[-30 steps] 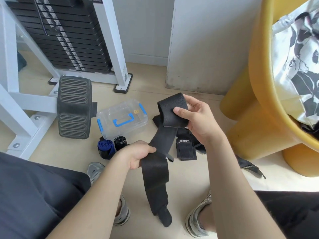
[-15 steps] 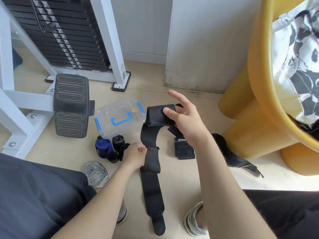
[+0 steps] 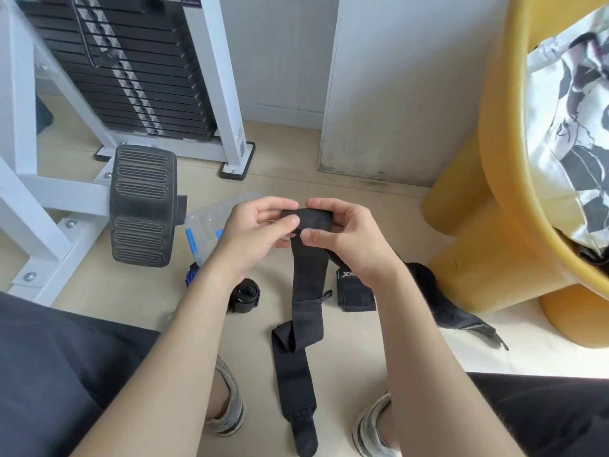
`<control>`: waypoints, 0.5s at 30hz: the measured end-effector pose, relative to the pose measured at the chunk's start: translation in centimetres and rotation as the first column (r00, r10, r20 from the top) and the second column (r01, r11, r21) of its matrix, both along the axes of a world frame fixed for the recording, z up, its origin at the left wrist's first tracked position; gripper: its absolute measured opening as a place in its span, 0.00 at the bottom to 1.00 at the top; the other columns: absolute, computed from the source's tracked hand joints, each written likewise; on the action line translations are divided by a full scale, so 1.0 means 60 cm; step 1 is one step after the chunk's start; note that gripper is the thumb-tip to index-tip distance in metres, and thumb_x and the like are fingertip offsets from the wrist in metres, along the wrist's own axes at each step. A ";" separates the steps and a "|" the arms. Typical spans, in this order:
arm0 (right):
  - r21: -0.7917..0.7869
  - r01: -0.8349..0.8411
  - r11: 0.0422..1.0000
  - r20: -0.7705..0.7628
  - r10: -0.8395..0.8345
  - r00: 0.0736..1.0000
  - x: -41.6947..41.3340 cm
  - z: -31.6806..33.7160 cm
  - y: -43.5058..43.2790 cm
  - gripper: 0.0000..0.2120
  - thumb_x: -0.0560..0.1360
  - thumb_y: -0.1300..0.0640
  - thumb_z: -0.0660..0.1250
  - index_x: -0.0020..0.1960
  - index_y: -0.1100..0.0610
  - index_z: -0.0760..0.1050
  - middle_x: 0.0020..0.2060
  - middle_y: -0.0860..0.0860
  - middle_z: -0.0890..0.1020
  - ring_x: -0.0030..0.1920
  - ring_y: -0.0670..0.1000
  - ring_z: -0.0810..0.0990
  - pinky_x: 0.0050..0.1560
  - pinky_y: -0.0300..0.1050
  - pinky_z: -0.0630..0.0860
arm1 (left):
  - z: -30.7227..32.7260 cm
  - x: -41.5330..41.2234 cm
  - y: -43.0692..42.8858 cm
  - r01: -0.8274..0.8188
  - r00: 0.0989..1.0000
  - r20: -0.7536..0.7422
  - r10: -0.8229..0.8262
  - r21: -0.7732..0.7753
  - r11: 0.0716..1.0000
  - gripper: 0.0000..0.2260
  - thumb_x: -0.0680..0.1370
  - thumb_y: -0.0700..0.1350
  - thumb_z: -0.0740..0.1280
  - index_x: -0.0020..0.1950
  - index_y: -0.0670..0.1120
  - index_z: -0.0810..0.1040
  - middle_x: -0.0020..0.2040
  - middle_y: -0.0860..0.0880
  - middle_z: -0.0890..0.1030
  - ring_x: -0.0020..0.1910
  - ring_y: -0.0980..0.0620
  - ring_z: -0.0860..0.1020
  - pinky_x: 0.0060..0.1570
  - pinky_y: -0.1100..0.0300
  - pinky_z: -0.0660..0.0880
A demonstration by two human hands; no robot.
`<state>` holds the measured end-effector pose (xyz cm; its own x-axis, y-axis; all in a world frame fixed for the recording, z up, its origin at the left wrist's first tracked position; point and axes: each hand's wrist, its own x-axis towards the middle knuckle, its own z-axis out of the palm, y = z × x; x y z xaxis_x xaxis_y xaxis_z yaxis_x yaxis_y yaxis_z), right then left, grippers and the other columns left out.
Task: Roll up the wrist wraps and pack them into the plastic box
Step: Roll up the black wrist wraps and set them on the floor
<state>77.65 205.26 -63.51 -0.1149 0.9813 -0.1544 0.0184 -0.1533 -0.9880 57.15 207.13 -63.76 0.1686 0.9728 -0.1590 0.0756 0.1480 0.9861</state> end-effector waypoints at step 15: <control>0.180 -0.003 0.984 0.205 -0.034 0.978 0.004 0.018 0.005 0.08 0.85 0.61 0.69 0.63 0.56 0.81 0.34 0.47 0.85 0.34 0.48 0.80 0.38 0.44 0.78 | 0.003 -0.003 0.006 0.076 0.967 -0.255 -0.007 0.264 0.961 0.13 0.73 0.50 0.84 0.55 0.61 0.88 0.53 0.54 0.80 0.46 0.59 0.80 0.57 0.62 0.79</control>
